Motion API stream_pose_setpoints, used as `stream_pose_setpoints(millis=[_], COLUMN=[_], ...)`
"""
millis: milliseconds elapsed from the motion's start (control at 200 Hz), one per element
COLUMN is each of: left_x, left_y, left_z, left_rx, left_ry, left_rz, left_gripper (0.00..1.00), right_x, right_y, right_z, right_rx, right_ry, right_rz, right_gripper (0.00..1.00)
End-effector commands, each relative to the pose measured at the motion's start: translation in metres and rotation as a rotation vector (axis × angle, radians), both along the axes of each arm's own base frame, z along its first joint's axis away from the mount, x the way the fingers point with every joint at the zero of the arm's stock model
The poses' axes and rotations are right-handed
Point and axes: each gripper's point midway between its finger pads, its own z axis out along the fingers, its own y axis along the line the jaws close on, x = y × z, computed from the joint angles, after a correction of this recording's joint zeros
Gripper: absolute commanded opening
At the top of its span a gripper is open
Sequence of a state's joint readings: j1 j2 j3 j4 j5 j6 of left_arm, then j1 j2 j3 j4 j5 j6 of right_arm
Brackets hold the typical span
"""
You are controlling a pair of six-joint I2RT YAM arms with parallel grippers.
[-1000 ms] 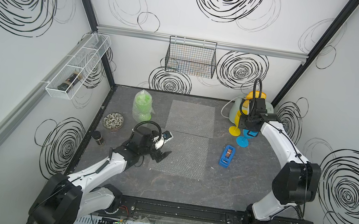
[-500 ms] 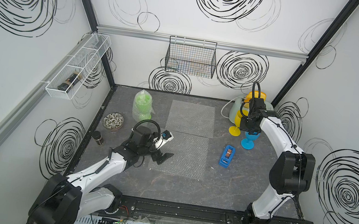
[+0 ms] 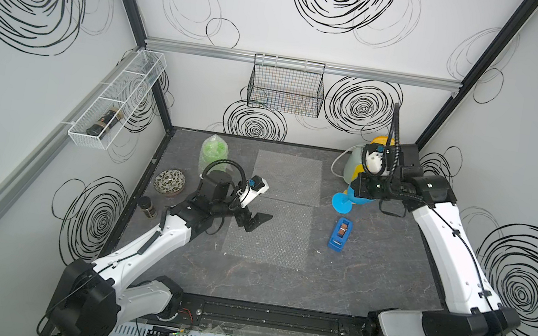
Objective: Wrap wine glasses in bubble wrap
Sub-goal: Pick up the wine glass at the center of the board.
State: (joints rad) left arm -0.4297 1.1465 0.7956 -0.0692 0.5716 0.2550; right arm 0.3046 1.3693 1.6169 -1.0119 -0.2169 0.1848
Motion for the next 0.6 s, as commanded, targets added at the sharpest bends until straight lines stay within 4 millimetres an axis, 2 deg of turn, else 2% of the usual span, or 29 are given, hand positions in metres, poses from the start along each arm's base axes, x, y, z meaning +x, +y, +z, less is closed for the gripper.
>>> stream_pose_setpoints(millis=[0, 40, 120, 245, 395, 595], left_x=[-0.015, -0.017, -0.02, -0.022, -0.026, -0.032], left_y=[-0.015, -0.016, -0.018, -0.019, -0.024, -0.03], left_z=[0.002, -0.001, -0.012, -0.025, -0.038, -0.059], left_rx=[0.002, 0.001, 0.011, 0.034, 0.074, 0.095], left_ry=[0.037, 0.04, 0.053, 0.075, 0.068, 0.109], left_rz=[-0.098, -0.108, -0.115, -0.115, -0.143, -0.165], left_gripper=[0.98, 1.0, 0.94, 0.87, 0.76, 0.62], right_x=[-0.02, -0.028, -0.041, -0.056, -0.07, -0.078], right_y=[0.061, 0.079, 0.109, 0.137, 0.158, 0.173], right_z=[-0.004, -0.007, -0.016, -0.025, -0.037, -0.034], right_rx=[0.222, 0.246, 0.268, 0.323, 0.328, 0.372], right_ry=[0.094, 0.12, 0.147, 0.184, 0.213, 0.212], right_rz=[0.223, 0.286, 0.378, 0.46, 0.518, 0.553], right_gripper=[0.0, 0.0, 0.0, 0.0, 0.0, 0.0])
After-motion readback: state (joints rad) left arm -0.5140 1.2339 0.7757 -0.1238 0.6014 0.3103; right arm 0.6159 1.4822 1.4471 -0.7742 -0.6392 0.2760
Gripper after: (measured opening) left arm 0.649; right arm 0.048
